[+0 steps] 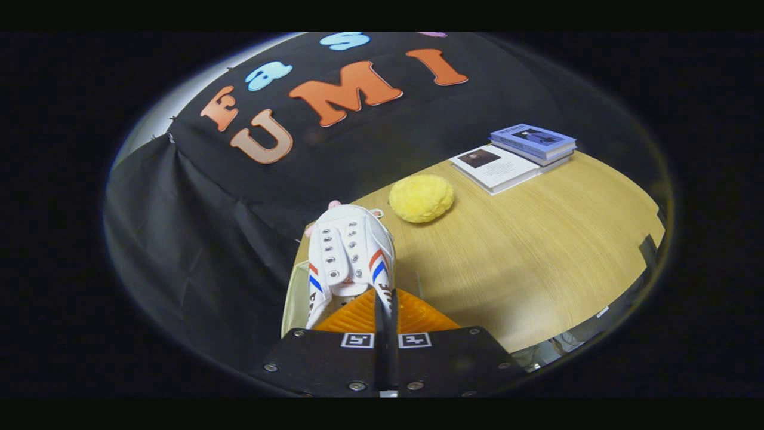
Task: Open the storage box then place both shoes into the box .Put the left shoe in first, then the right shoe, with the right side of both shoes facing outward in a uniform manner.
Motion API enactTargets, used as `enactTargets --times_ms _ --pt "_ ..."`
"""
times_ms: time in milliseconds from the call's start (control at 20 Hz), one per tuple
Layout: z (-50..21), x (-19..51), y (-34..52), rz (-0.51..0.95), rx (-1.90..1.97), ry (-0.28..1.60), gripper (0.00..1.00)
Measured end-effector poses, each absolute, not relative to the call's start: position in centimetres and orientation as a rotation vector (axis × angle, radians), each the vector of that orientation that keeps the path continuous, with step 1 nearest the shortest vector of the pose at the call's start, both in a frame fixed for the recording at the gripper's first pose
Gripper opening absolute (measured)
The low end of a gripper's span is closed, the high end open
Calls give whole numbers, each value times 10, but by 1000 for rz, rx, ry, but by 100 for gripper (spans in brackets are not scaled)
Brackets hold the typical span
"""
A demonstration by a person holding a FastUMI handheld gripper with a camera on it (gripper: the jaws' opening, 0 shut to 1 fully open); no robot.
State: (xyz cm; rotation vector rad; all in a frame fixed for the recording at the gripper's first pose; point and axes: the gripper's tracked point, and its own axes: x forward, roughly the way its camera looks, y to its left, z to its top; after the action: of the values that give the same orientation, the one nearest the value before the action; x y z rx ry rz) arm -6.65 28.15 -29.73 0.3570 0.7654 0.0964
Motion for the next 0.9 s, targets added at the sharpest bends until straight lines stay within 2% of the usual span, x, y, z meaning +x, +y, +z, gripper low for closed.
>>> enactTargets --times_ms 400,750,900 --pt "-327 -74 331 80 185 788 0" --pt "-360 -87 316 -37 48 881 3" --pt "-354 -82 333 32 58 867 24"
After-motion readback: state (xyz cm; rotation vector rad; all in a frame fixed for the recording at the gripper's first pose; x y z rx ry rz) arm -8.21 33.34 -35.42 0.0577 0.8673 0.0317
